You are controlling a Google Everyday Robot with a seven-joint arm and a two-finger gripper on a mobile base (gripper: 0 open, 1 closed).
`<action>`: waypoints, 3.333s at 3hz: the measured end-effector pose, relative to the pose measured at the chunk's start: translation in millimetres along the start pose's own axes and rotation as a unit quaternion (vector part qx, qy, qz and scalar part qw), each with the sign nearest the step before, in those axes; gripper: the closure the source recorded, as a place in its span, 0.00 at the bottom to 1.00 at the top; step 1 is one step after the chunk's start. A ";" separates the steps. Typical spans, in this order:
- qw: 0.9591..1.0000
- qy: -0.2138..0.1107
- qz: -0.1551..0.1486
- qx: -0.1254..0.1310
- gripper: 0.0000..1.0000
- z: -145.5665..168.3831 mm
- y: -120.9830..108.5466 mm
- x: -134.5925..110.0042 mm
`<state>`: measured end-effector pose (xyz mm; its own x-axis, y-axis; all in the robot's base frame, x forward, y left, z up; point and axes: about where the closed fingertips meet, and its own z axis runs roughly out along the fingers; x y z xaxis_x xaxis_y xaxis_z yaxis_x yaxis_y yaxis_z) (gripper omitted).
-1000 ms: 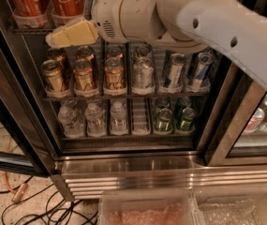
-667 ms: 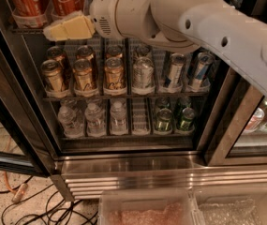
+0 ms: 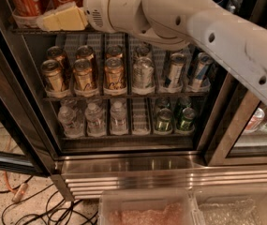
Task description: Pick coke can from top shelf of fridge
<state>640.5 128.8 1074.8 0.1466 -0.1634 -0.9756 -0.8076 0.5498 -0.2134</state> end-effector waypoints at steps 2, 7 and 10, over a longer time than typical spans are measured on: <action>1.000 -0.003 0.010 -0.003 0.19 6.7 2.1 6.4; 0.999 -0.005 0.033 0.004 0.30 14.6 -7.0 21.0; 0.997 -0.040 0.061 0.037 0.29 23.4 -26.7 16.6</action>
Offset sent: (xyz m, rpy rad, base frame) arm 0.0055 0.0033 -0.0194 0.0227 0.0390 0.0008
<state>677.8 130.6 1063.1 0.0971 -0.0284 -0.9949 -0.7788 0.6203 -0.0937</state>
